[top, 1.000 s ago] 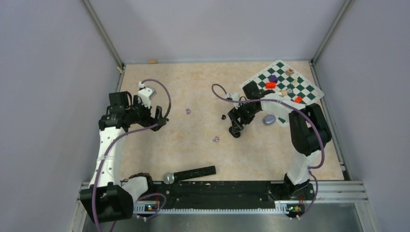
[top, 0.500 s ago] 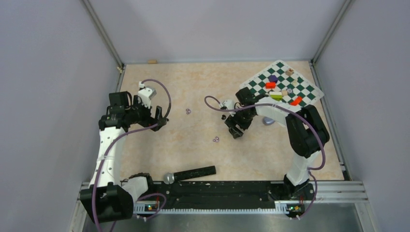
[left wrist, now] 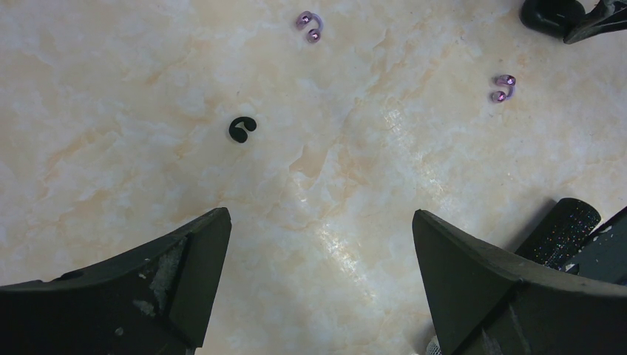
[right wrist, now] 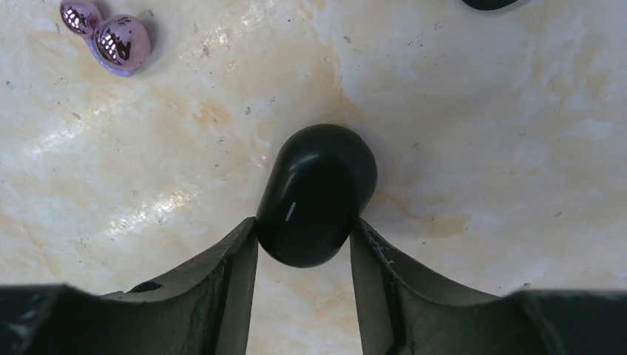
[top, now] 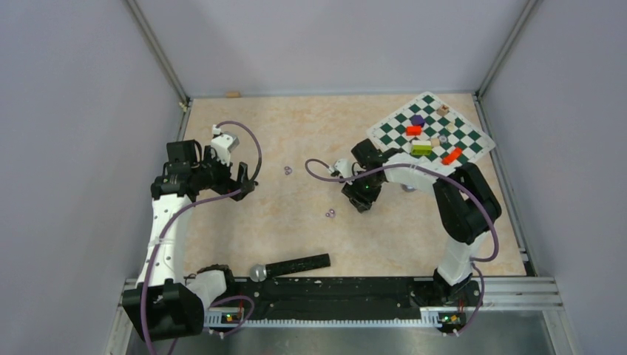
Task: Insert the wireless bluetooth earbuds into the charging case
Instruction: Pick up the charging case at the center of the board.
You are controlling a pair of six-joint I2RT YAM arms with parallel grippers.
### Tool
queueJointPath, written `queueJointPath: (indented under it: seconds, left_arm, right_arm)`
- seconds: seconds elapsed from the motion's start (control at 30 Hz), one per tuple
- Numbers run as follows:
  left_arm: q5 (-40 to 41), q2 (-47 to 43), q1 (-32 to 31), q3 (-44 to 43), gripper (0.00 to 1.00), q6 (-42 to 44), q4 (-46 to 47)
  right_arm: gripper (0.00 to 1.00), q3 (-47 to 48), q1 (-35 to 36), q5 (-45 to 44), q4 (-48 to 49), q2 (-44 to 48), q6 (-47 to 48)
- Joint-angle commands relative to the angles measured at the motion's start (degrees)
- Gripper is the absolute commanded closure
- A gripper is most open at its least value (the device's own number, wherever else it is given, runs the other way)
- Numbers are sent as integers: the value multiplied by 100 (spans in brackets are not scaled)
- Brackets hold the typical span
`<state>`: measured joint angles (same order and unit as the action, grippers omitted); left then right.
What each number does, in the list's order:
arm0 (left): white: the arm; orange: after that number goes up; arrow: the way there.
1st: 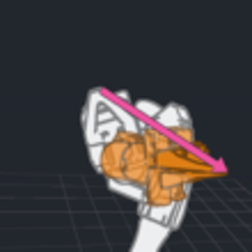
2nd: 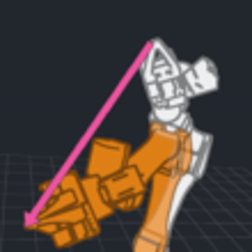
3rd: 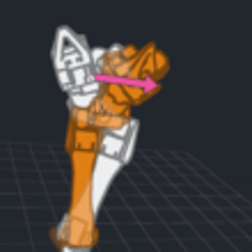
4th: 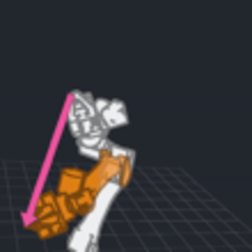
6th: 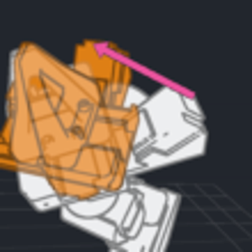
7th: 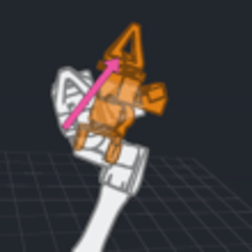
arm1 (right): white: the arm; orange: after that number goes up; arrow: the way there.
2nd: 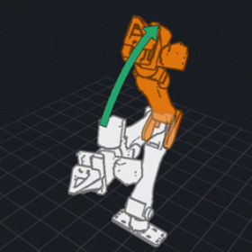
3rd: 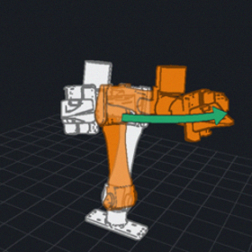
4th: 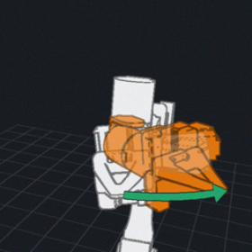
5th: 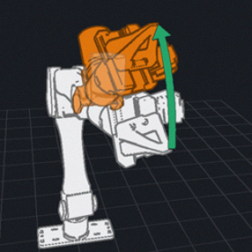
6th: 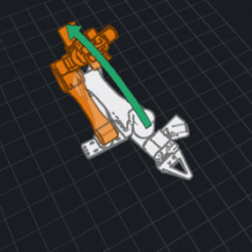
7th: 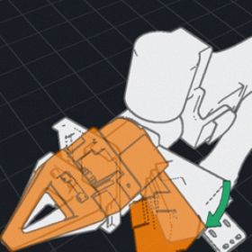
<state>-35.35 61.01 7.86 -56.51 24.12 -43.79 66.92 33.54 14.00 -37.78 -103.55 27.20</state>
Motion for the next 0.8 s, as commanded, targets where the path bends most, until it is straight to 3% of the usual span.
queueJointPath:
  seconds: [0.0,0.1,0.23,0.47,0.6,0.67,0.77]
  left_arm:
    - [-175,-42,-12,-218,1,15,70]
    - [-18,33,-20,-258,1,-212,293]
    - [524,166,-218,-435,1,-573,738]
    - [589,976,-1624,-1958,1,-226,530]
    - [-859,1826,-2046,-3214,1,-956,215]
    - [-1666,2258,-2131,-3650,1,-1536,330]
    - [-2271,2814,-2344,-3932,1,-2471,804]
  right_arm:
    - [60,-93,105,-153,130,258,69]
    - [72,-138,114,-218,239,395,105]
    - [74,-169,116,-227,427,885,164]
    - [78,67,230,70,1020,2455,101]
    - [78,-269,334,141,1674,3189,40]
    - [78,-607,374,119,1974,3531,67]
    - [78,-1026,391,122,2291,4002,110]
